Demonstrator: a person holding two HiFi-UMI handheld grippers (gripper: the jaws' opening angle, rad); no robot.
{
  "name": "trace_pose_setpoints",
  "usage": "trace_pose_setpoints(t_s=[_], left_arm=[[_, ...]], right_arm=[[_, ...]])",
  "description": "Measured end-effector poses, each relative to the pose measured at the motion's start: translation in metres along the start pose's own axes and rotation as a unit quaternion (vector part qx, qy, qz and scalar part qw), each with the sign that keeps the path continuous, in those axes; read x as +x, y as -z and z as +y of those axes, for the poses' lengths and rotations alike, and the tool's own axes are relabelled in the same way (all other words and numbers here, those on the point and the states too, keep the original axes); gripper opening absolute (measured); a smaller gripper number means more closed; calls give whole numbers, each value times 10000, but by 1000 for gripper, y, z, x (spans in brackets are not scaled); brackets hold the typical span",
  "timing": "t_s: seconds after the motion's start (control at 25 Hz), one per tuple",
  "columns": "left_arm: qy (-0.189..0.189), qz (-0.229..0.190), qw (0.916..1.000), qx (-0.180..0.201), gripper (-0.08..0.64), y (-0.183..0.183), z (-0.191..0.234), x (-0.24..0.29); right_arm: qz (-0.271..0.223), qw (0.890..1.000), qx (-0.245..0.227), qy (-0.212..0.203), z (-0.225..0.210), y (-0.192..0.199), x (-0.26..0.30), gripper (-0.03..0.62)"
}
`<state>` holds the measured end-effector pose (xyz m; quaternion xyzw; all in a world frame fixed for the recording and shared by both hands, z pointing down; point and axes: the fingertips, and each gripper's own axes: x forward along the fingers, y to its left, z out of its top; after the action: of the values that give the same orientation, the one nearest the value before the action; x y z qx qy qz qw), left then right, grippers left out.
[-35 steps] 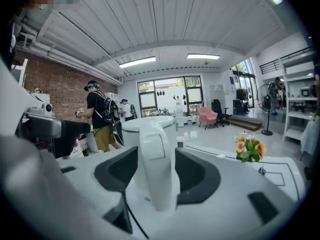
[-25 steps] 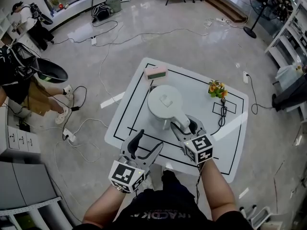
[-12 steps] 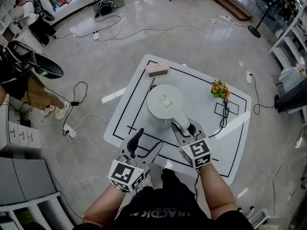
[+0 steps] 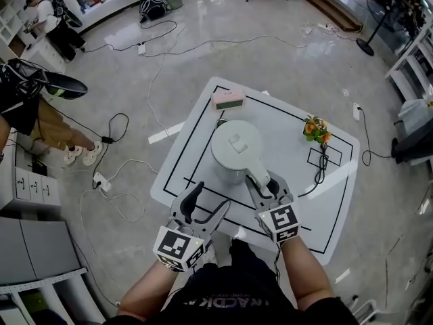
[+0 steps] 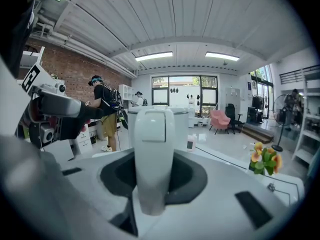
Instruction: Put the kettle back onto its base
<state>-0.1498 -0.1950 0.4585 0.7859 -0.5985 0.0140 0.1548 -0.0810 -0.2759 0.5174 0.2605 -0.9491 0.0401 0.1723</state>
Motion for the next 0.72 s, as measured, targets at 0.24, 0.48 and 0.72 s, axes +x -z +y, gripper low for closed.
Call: trace_pose_setpoints(t_s=[0.24, 0.48, 0.72], left_arm=[[-10, -16, 10000, 21, 307, -2, 2, -3], [61, -28, 10000, 9, 300, -5, 0, -5], [262, -67, 9996, 38, 298, -8, -11, -2]], right_arm=[[-92, 9999, 36, 51, -1, -7, -2, 112], [-201, 9995, 50, 232, -7, -18, -12, 112], [-369, 9977, 104, 568, -23, -31, -34, 111]])
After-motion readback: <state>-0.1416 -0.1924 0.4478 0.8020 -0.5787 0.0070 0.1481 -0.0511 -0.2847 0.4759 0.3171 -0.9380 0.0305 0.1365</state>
